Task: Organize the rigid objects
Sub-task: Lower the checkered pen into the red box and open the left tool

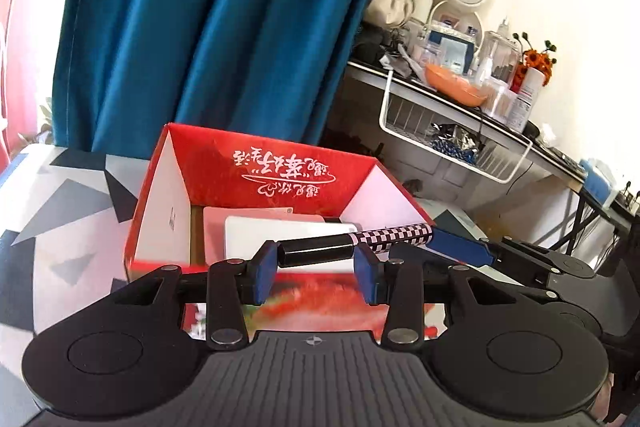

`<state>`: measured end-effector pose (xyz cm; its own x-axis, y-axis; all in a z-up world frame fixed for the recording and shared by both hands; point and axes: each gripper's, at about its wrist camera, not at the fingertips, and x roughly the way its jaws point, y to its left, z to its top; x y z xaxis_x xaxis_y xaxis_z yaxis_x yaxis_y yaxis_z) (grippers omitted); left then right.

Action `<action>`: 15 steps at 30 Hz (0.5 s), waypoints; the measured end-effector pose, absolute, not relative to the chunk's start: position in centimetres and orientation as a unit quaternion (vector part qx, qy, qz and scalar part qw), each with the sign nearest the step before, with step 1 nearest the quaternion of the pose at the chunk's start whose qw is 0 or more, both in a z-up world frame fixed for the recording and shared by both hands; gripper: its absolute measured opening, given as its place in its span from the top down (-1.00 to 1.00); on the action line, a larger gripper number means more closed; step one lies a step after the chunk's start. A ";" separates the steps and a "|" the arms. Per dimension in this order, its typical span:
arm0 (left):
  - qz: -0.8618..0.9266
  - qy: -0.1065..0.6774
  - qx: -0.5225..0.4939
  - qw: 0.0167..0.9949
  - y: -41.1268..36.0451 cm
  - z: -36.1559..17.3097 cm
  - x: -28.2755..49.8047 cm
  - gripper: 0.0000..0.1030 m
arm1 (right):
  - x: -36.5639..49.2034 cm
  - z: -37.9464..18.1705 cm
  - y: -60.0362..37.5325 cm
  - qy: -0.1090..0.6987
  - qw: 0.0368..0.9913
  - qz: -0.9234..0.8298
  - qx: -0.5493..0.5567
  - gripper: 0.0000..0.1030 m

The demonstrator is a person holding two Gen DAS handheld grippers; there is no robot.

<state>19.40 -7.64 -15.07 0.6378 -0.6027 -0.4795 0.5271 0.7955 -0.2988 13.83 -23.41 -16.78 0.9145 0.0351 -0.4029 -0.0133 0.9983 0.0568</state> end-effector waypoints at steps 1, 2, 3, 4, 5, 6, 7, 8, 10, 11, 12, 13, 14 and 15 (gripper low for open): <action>-0.311 0.292 -0.069 0.902 -7.7 -15.0 20.2 0.15 | 14.5 -16.6 -23.6 0.211 0.977 0.015 0.028 0.27; -0.311 0.298 -0.070 0.900 -8.0 -15.0 21.2 0.15 | 15.3 -16.4 -23.9 0.217 0.975 0.018 0.032 0.27; -0.308 0.304 -0.071 0.898 -8.2 -15.1 22.1 0.15 | 16.2 -16.3 -24.2 0.226 0.973 0.019 0.036 0.27; -0.304 0.309 -0.077 0.898 -8.4 -15.3 23.0 0.15 | 17.2 -16.3 -24.5 0.235 0.971 0.022 0.039 0.27; -0.301 0.317 -0.082 0.895 -8.7 -15.6 24.0 0.15 | 17.9 -16.5 -24.5 0.243 0.969 0.022 0.040 0.27; -0.298 0.331 -0.087 0.891 -9.0 -16.0 25.0 0.15 | 18.8 -16.8 -24.6 0.252 0.967 0.020 0.038 0.27; -0.296 0.343 -0.089 0.887 -9.3 -16.4 25.9 0.15 | 19.7 -17.2 -24.8 0.264 0.964 0.017 0.034 0.27; -0.296 0.356 -0.089 0.882 -9.7 -17.0 26.7 0.15 | 20.6 -17.5 -25.0 0.278 0.960 0.013 0.032 0.27; -0.296 0.372 -0.086 0.876 -10.1 -17.8 27.8 0.15 | 22.1 -18.4 -25.6 0.303 0.952 0.009 0.037 0.27; -0.297 0.378 -0.083 0.873 -10.4 -18.1 28.3 0.15 | 22.8 -18.7 -25.9 0.317 0.948 0.007 0.042 0.27; -0.299 0.382 -0.080 0.871 -10.8 -18.4 28.7 0.15 | 23.5 -19.1 -26.3 0.329 0.943 0.005 0.046 0.26; -0.300 0.387 -0.074 0.869 -11.1 -18.8 29.1 0.15 | 24.2 -19.5 -26.5 0.344 0.938 0.005 0.047 0.24; -0.301 0.394 -0.064 0.866 -11.5 -19.1 29.6 0.15 | 24.7 -19.8 -26.7 0.356 0.934 0.004 0.045 0.25; -0.302 0.398 -0.056 0.865 -11.9 -19.4 29.9 0.15 | 25.1 -20.1 -26.9 0.363 0.931 0.004 0.044 0.25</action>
